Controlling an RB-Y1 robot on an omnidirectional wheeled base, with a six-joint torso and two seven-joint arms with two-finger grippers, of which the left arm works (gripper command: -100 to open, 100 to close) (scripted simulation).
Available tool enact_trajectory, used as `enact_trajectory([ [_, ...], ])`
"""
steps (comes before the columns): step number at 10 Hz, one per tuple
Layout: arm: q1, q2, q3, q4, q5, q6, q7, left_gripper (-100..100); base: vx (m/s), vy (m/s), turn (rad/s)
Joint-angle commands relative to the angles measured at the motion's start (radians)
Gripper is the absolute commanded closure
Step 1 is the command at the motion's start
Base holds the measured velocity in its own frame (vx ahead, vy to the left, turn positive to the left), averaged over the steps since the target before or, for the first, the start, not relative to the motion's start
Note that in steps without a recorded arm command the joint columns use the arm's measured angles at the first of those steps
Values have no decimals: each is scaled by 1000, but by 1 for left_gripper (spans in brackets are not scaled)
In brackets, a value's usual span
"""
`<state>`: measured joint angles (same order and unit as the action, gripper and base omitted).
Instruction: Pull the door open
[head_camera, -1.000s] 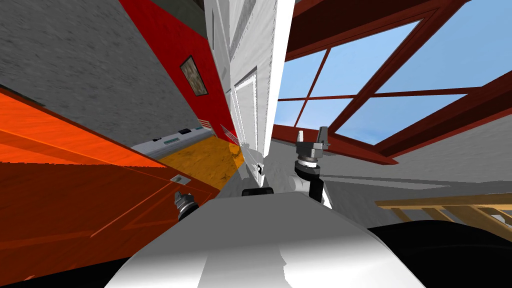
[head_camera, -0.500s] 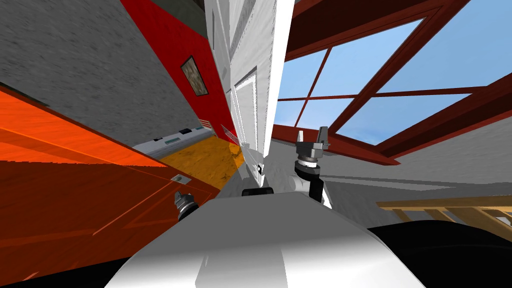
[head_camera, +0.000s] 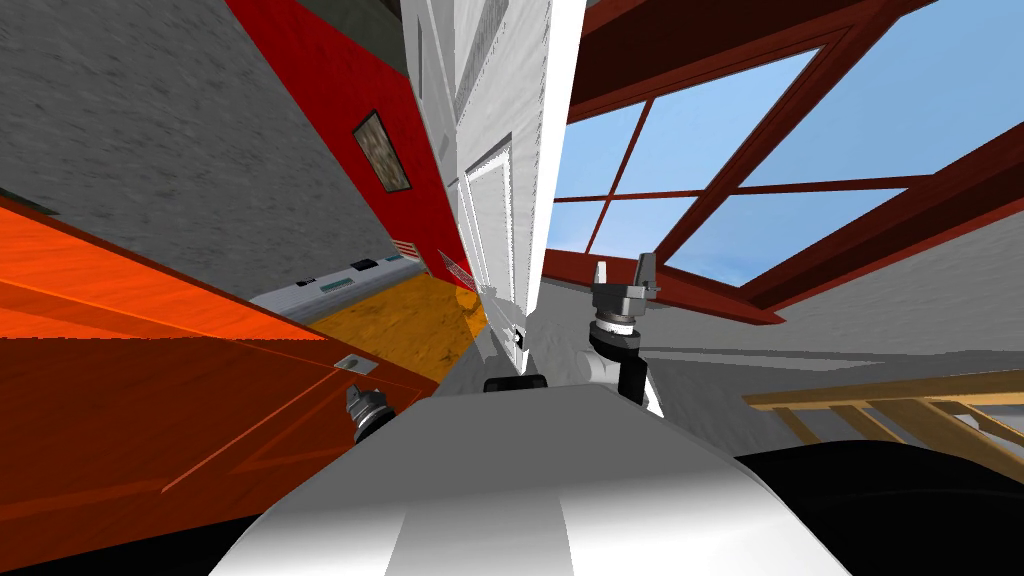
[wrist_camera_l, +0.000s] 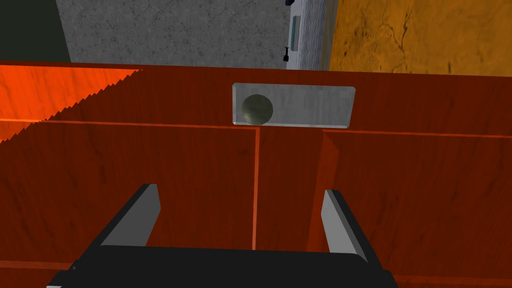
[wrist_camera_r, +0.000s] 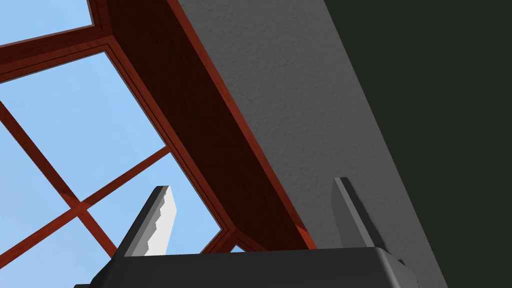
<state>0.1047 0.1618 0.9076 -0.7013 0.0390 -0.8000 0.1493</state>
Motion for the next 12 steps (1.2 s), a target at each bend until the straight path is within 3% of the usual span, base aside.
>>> enact_trajectory([
  [1,-1,1,3,2,1,1,-1,-100,-7,10,3],
  [11,0,0,6,2,3,1,-2,-100,0,1,-2],
  [12,1,-1,22,4,9,2,-7,-100,10,25,-87],
])
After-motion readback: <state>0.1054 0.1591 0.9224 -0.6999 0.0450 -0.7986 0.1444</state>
